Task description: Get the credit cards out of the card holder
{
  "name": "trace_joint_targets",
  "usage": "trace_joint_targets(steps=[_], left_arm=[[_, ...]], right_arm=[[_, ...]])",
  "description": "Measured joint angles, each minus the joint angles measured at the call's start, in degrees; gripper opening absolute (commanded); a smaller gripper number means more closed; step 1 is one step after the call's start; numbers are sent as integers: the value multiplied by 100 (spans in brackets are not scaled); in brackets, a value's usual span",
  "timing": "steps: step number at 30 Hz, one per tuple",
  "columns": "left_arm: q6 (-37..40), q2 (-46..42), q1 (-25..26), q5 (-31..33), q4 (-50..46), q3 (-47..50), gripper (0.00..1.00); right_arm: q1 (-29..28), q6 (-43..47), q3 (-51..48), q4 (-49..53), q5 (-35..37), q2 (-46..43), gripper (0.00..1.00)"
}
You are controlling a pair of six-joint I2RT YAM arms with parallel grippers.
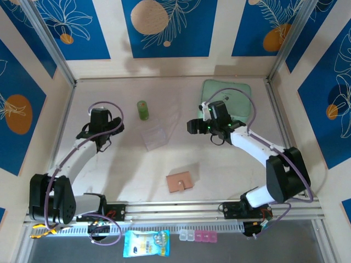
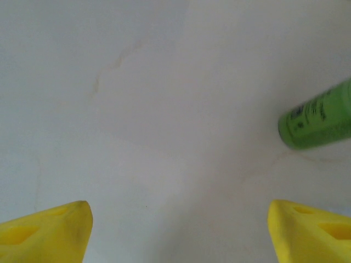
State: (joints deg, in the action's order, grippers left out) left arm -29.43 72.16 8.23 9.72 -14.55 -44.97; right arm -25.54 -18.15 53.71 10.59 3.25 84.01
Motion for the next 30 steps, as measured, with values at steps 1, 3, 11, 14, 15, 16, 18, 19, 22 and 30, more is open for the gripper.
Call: trace_joint_targets(steps=[1,3,11,14,15,16,18,19,22,30], left_arm=[[-116,33,50,-114,-90,0,84],[-337,131,225,-306,-234,-11,79],[-999,695,1023,-601,-688,-492,48],[-1178,925,1292,-605,-809,-737,39],[-1228,1001,1362,-603,-859,-813,37],[-1300,1121,1429,-603,-901,-903,35],[-1373,1318,1521,-601,-929,-1034,31],[-1423,1432,1556,-599,-955,-1095,30],[-1528,1674,1624,-562,-1047,-1213,30],[-1670,1961,1692,-496,-1158,-1379,28]], right_arm=[[-57,-57,68,70,4,90,78],[-205,-155,190,214,33,267,78],[-588,-297,321,280,192,542,77],[-601,-302,330,278,243,542,77],[-601,-315,330,278,262,542,77],[-601,-319,330,278,275,542,77],[-601,-339,330,278,289,542,77],[-601,-339,330,278,302,542,77],[-601,-341,330,280,330,542,77],[-614,-343,330,282,413,542,77]])
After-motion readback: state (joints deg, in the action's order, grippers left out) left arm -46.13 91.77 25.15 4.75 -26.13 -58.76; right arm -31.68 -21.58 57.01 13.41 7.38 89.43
